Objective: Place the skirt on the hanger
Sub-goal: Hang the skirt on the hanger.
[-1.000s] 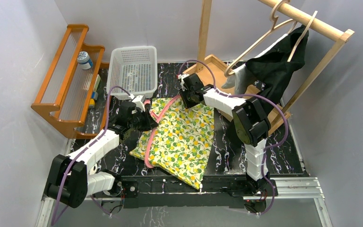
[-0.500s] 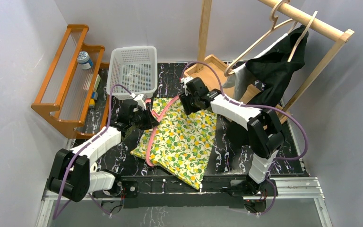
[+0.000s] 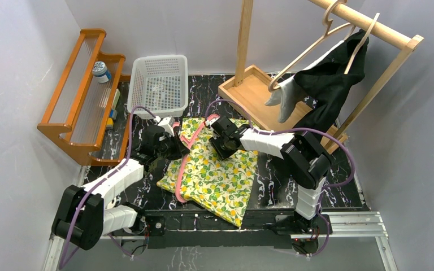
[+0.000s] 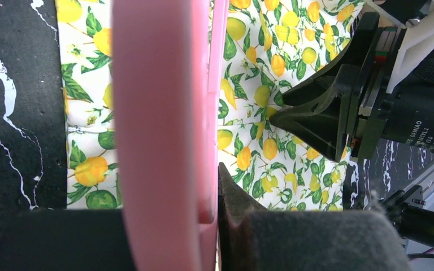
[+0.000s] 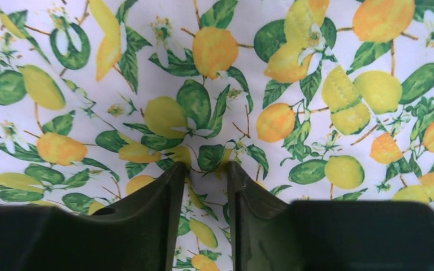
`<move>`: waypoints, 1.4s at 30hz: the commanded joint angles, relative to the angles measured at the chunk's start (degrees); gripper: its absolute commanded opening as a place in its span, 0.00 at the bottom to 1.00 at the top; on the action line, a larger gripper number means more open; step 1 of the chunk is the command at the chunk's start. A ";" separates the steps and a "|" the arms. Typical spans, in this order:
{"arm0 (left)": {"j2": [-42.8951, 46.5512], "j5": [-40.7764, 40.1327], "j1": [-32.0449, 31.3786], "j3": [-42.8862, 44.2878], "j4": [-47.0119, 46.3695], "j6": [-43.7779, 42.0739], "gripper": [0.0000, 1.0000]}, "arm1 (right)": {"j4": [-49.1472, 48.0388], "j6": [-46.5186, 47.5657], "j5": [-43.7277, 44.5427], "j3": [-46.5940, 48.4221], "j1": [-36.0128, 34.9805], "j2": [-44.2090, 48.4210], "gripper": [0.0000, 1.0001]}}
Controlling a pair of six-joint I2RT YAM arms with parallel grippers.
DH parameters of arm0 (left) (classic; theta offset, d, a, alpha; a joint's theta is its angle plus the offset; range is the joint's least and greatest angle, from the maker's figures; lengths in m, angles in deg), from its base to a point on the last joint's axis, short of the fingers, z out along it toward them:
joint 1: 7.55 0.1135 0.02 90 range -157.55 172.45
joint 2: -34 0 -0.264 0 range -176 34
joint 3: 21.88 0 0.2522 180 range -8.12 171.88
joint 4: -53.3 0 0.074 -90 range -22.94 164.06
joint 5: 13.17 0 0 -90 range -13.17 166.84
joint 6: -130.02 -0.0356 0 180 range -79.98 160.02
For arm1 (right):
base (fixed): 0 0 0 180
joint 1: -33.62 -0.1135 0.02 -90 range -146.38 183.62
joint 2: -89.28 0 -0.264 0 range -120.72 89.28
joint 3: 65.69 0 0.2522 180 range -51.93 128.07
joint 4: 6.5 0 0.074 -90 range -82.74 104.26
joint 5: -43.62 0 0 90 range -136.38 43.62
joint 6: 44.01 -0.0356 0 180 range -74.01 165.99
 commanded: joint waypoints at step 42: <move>-0.55 -2.65 -0.81 2.62 -0.11 6.34 0.00 | -7.59 -1.53 -8.98 -15.39 -14.44 28.37 0.60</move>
